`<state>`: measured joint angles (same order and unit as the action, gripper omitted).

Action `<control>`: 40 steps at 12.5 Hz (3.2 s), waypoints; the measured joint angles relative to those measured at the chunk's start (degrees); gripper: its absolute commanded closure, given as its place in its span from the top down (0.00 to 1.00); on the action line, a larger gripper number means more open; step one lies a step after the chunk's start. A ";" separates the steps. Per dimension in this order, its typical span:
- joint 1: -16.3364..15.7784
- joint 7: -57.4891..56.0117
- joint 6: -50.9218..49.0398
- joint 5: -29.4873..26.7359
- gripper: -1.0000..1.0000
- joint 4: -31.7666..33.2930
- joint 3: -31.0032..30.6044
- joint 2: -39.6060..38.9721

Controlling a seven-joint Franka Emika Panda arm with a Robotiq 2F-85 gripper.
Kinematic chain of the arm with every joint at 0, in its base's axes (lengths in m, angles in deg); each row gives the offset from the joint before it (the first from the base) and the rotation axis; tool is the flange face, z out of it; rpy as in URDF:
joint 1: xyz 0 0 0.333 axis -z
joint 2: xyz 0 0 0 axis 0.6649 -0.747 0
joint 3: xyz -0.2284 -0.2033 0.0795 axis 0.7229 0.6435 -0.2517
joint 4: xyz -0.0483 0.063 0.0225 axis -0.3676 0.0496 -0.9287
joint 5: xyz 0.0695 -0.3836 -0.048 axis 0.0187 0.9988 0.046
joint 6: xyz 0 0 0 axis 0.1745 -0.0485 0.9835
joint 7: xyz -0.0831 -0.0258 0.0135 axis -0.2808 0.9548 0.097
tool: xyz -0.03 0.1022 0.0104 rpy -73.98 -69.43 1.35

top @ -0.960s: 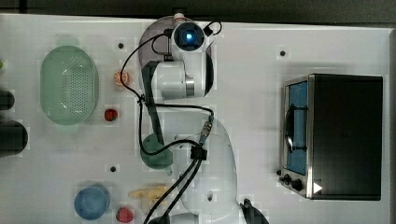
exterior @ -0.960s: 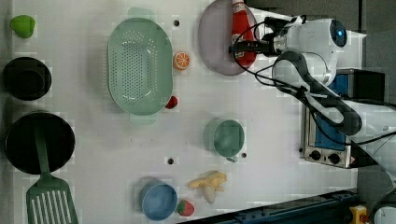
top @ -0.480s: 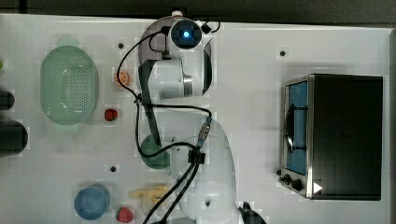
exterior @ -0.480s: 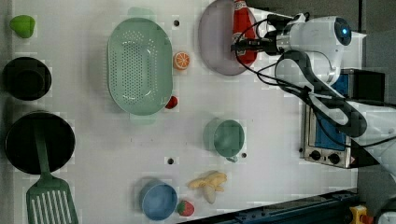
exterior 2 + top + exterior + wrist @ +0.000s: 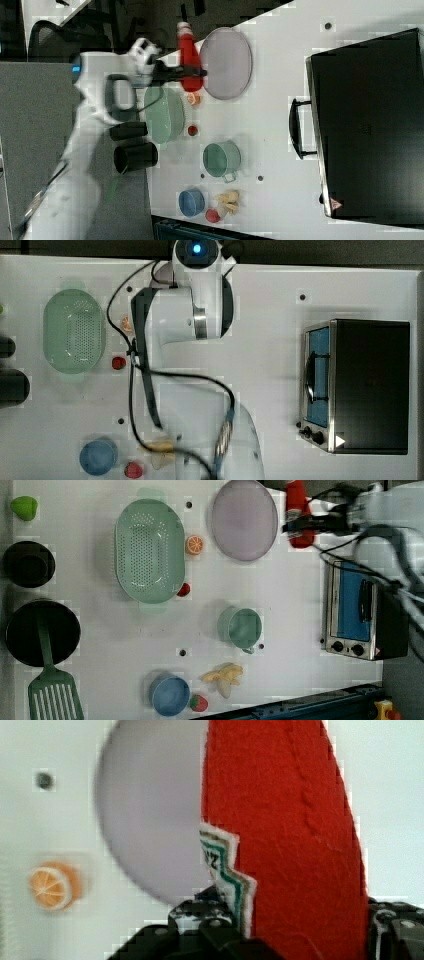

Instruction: Pick ketchup from plate and place it on table.

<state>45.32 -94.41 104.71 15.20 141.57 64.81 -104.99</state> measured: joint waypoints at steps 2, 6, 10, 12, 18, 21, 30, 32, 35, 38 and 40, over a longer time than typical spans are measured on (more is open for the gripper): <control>0.81 0.00 -3.92 -1.26 0.59 0.45 0.33 7.08; 3.22 0.03 -5.30 -3.92 0.59 11.13 1.80 22.62; 5.38 0.59 -5.26 -4.67 0.59 27.36 2.49 32.67; 5.38 0.59 -3.69 -4.73 0.59 35.31 3.02 34.36; 5.51 0.73 15.36 -4.90 0.59 49.63 4.27 28.66; 5.57 0.73 20.70 -5.17 0.72 49.97 4.41 21.05; 5.39 9.18 23.08 -4.68 1.00 50.19 4.29 22.65; 6.02 14.44 17.15 -5.00 1.00 48.51 4.01 30.79; 5.96 23.32 4.00 -4.90 1.00 40.12 3.47 41.51; 5.61 31.26 -10.03 -4.33 1.00 31.05 3.38 48.01; 5.58 33.81 -17.78 -4.41 1.00 25.79 3.22 49.03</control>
<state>50.91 -60.59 86.93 10.80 167.36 68.03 -55.96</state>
